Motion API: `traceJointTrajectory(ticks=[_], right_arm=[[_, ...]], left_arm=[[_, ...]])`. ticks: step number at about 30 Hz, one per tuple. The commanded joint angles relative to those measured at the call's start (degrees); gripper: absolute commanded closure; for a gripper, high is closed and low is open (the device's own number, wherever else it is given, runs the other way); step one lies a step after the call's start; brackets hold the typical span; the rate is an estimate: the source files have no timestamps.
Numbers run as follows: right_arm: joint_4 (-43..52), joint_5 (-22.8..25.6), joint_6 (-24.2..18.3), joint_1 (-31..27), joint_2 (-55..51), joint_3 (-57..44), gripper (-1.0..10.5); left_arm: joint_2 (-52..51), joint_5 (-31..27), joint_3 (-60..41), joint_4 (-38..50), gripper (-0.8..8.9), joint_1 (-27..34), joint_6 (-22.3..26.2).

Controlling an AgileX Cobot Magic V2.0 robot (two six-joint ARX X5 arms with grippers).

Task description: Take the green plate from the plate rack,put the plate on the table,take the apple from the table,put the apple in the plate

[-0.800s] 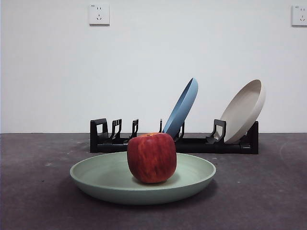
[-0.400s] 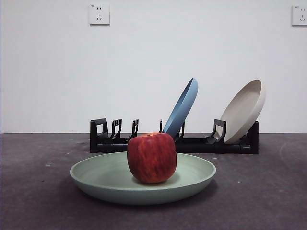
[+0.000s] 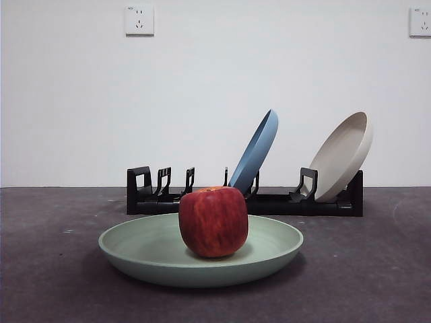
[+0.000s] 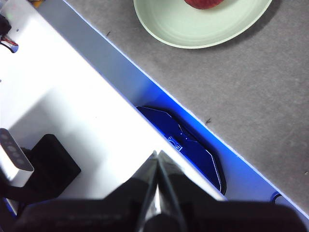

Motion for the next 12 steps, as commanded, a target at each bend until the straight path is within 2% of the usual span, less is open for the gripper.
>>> traceJointTrajectory(ticks=[1,2,4,7,12], right_arm=[[0.3,0.1,0.3,0.1,0.0,0.1,9.5],[0.3,0.1,0.3,0.1,0.0,0.1,9.5],[0.3,0.1,0.3,0.1,0.0,0.1,9.5],[0.3,0.1,0.3,0.1,-0.1,0.1,9.5],[0.3,0.2,0.3,0.1,0.0,0.1,9.5]], left_arm=[[-1.4,-7.0,-0.2,4.5,8.17,2.8,4.3],[-1.9,-8.9,-0.3,8.0,8.17,4.7,6.9],[-3.5,-8.9,-0.4,16.0,8.17,9.9,12.8],[-6.3,-3.4,-0.8,25.9,8.17,19.4,18.8],[-13.9,6.6,-7.9,42.1,8.17,37.0,20.8]])
